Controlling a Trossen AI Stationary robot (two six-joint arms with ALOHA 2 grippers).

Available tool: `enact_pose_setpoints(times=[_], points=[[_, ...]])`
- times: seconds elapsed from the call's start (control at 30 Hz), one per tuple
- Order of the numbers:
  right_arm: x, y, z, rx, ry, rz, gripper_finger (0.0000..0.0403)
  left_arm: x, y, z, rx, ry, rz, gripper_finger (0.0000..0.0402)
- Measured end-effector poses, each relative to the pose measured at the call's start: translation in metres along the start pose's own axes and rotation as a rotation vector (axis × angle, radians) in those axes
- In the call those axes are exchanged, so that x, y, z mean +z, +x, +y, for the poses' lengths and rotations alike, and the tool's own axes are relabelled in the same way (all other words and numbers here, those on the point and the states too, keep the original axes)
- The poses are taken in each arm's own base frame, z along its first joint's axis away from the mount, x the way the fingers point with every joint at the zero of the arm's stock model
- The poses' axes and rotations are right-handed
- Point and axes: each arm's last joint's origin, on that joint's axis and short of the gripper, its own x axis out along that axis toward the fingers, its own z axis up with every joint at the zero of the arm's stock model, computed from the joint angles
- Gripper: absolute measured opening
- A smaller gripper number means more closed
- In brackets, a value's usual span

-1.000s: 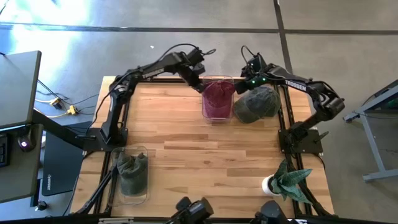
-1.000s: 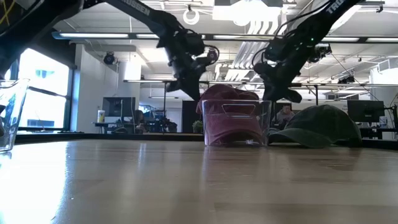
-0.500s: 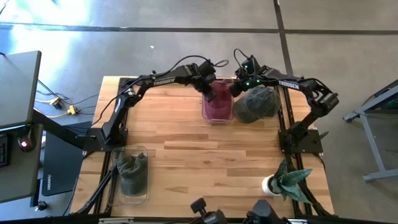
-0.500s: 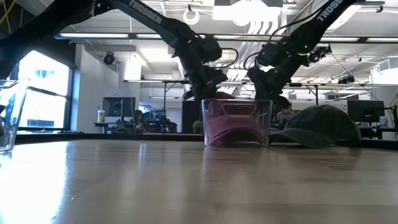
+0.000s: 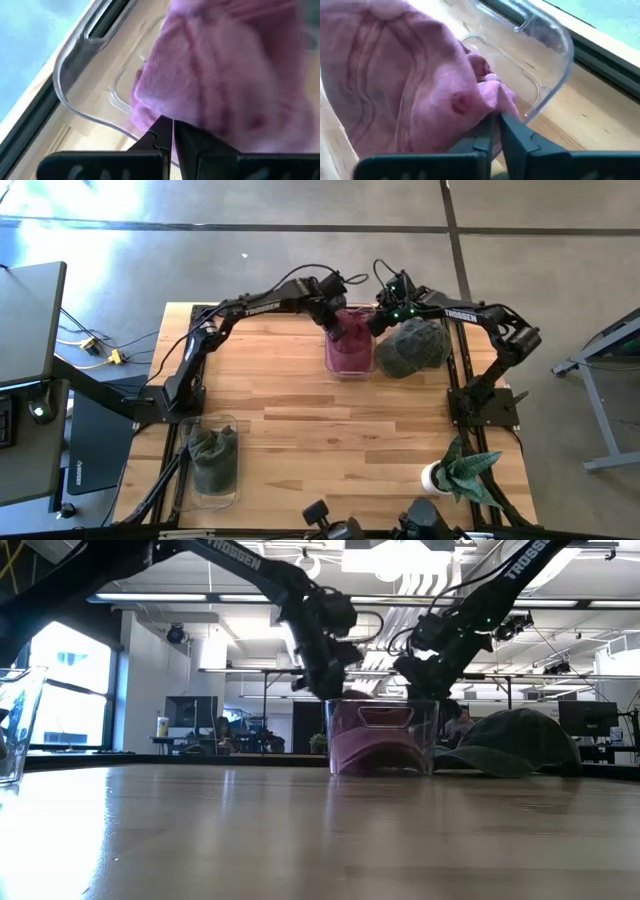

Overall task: Pick & Place hat
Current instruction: Put the maroon cap into the top transparent bin

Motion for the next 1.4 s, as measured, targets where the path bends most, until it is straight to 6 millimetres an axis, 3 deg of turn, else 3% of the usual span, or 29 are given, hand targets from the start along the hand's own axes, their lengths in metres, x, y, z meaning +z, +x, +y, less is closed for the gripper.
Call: enact_pose_setpoints(times=[0.2,0.37,0.47,0.63,0.77,0.93,1.17,1.3,1.4], points=[[0.004,-0.035,0.001,-0.031,0.089,-0.061,0.0099,0.011,-0.035,-0.004,-0.055,-0.002,0.035,0.0014],[0.007,-0.052,0.007,0.068,0.119,-0.095,0.01,0.009,-0.045,-0.002,-0.118,-0.065,0.089,0.0014],[0.009,-0.045,0.015,0.172,0.091,-0.092,0.0069,0.01,-0.043,0.006,-0.19,-0.128,0.088,0.0014],[0.01,-0.018,0.022,0.177,0.079,-0.079,0.0007,0.017,-0.034,0.017,-0.17,-0.188,-0.014,0.0014],[-0.003,0.005,0.018,-0.025,0.106,0.001,0.0014,0.013,-0.016,0.019,-0.102,-0.217,-0.041,0.0014],[-0.005,0.008,0.02,-0.11,0.044,-0.005,0.0003,0.002,0.007,0.022,-0.053,-0.252,-0.049,0.0014],[0.002,-0.025,0.027,-0.116,0.025,-0.088,0.0011,0.0,0.008,0.024,-0.026,-0.27,-0.055,0.0014],[0.003,-0.051,0.034,-0.112,0.01,-0.134,0.0003,0.01,-0.023,0.022,-0.133,-0.272,-0.087,0.0014],[0.004,-0.063,0.038,-0.091,-0.017,-0.161,0.0003,0.017,-0.034,0.017,-0.276,-0.265,-0.093,0.0007]])
